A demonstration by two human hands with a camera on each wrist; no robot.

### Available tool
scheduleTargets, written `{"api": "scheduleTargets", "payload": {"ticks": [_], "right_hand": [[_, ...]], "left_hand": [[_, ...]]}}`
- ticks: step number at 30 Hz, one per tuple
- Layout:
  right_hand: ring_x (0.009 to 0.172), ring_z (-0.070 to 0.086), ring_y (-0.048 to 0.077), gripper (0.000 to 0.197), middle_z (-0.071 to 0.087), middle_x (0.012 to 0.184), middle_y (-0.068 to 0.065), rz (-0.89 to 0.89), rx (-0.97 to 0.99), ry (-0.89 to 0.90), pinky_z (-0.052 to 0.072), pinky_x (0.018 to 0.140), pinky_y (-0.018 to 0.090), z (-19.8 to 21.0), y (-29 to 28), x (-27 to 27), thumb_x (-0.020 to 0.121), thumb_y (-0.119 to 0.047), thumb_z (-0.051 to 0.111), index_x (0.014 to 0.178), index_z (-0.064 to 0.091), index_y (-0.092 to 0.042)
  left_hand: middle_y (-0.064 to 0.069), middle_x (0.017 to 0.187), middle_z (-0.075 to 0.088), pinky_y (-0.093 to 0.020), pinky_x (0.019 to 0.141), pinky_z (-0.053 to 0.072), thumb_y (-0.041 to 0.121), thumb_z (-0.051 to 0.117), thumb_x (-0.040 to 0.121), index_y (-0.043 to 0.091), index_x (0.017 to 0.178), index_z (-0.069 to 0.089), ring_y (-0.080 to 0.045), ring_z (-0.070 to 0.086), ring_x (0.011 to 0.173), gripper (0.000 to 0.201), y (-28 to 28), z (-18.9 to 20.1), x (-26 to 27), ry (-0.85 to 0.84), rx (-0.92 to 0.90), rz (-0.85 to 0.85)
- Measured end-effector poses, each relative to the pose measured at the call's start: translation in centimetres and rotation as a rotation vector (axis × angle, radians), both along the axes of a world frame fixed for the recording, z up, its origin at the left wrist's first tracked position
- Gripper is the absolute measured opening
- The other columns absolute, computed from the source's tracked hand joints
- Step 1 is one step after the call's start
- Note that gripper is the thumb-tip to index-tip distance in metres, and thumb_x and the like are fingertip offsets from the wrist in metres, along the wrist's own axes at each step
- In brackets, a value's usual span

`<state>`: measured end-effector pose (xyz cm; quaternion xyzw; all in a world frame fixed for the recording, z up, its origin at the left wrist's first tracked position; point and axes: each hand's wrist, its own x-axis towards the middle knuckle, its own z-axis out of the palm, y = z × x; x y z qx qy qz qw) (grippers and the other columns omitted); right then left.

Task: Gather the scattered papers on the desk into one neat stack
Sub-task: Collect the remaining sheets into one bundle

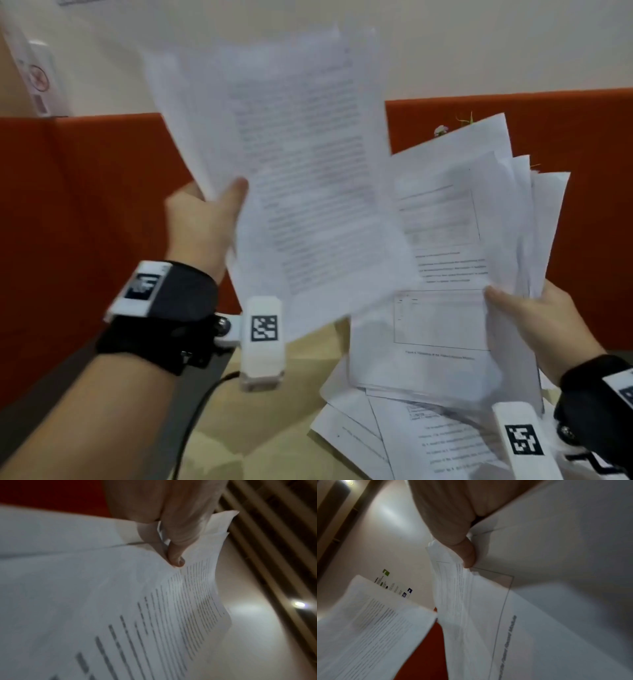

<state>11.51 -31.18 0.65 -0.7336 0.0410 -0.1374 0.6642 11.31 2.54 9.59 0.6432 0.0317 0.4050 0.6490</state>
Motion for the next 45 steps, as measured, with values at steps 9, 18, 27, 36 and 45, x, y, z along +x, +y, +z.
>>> {"api": "scheduleTargets", "payload": {"ticks": [9, 18, 27, 36, 45], "right_hand": [[0.090, 0.074, 0.026, 0.044, 0.075, 0.106, 0.007, 0.262, 0.185, -0.027, 0.058, 0.078, 0.043, 0.7, 1.7, 0.0, 0.078, -0.031, 0.063, 0.119, 0.064, -0.017], [0.099, 0.071, 0.028, 0.042, 0.072, 0.115, 0.009, 0.319, 0.031, 0.021, 0.054, 0.089, 0.047, 0.5, 2.8, 0.1, 0.084, -0.019, 0.067, 0.125, 0.058, -0.013], [0.109, 0.065, 0.031, 0.036, 0.067, 0.122, 0.011, 0.390, 0.007, 0.161, 0.051, 0.094, 0.038, 0.5, 6.6, 0.8, 0.095, -0.025, 0.053, 0.128, 0.056, -0.011], [0.060, 0.054, 0.023, 0.046, 0.063, 0.105, 0.011, 0.112, -0.469, 0.614, 0.048, 0.053, 0.028, -0.3, 3.4, 5.9, 0.093, -0.028, 0.056, 0.128, 0.052, 0.001], [0.119, 0.051, 0.038, 0.035, 0.054, 0.130, 0.024, 0.059, -1.225, 0.756, 0.043, 0.102, 0.049, -1.7, 2.8, 10.4, 0.094, -0.023, 0.052, 0.122, 0.060, -0.002]], "left_hand": [[-0.009, 0.120, 0.070, -0.049, 0.098, 0.051, 0.026, 0.069, 0.083, 0.010, 0.128, 0.059, -0.030, 0.066, 0.108, 0.049, -5.7, -8.8, 3.3, 0.418, -0.087, -0.270], [-0.007, 0.111, 0.074, -0.039, 0.084, 0.059, 0.009, 0.069, 0.086, 0.011, 0.122, 0.062, -0.027, 0.072, 0.101, 0.037, -5.5, -9.2, 1.5, 0.373, -0.193, -0.409], [-0.012, 0.107, 0.077, -0.044, 0.088, 0.057, 0.023, 0.089, 0.044, 0.007, 0.108, 0.072, -0.029, 0.075, 0.095, 0.068, -0.7, -11.9, 0.2, 0.512, -0.202, -0.580], [-0.017, 0.113, 0.074, -0.044, 0.082, 0.058, 0.002, 0.066, 0.071, 0.002, 0.116, 0.066, -0.032, 0.073, 0.096, 0.045, 5.5, -14.8, -2.1, 0.535, -0.292, -0.476], [-0.017, 0.112, 0.074, -0.048, 0.072, 0.060, 0.018, 0.083, 0.047, 0.004, 0.118, 0.066, -0.034, 0.075, 0.089, 0.074, 7.9, -17.2, -2.5, 0.573, -0.368, -0.503]]}}
